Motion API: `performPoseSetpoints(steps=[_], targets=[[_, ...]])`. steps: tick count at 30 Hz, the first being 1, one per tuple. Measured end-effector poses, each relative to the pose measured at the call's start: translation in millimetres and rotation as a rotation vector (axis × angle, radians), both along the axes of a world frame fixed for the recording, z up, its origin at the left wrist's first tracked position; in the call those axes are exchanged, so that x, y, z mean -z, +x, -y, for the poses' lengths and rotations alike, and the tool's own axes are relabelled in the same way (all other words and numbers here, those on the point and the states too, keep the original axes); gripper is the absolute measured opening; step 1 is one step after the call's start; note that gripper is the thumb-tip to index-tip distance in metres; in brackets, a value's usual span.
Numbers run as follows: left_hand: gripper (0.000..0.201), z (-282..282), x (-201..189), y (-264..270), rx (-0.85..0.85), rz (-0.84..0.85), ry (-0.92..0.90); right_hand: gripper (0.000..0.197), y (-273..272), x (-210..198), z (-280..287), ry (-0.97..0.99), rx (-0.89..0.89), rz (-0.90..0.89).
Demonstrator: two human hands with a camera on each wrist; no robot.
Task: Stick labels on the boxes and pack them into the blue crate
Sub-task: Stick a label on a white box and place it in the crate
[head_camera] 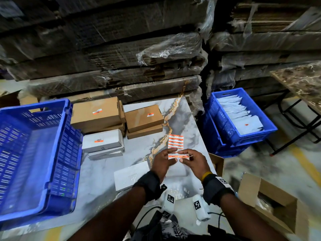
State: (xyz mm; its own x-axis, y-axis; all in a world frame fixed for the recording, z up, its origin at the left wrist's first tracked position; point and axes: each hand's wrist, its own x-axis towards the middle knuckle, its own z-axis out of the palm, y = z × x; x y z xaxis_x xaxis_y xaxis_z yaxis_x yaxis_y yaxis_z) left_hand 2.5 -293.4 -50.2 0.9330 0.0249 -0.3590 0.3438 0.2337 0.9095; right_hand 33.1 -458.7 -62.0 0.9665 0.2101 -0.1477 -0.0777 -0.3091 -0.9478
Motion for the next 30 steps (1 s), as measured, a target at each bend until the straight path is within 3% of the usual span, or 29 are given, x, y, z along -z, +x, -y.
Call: performPoseSetpoints(steps=[5, 14, 20, 30], targets=[[0.037, 1.0, -4.0, 2.8, -0.022, 0.017, 0.019, 0.032, 0.7, -8.6, -2.0, -0.101, 0.037, 0.115], [0.032, -1.7, -1.7, 2.9, -0.027, 0.045, 0.05, 0.024, 2.4, -10.9, -4.6, -0.264, 0.035, 0.161], [0.03, -5.2, -1.1, 3.2, -0.002, 0.078, 0.143, 0.021, -2.0, -17.1, -6.7, -0.256, -0.021, 0.222], [0.018, -6.4, -7.2, 2.4, -0.046, 0.0, 0.116, 0.015, -8.1, -19.4, -8.0, -0.201, -0.03, 0.214]])
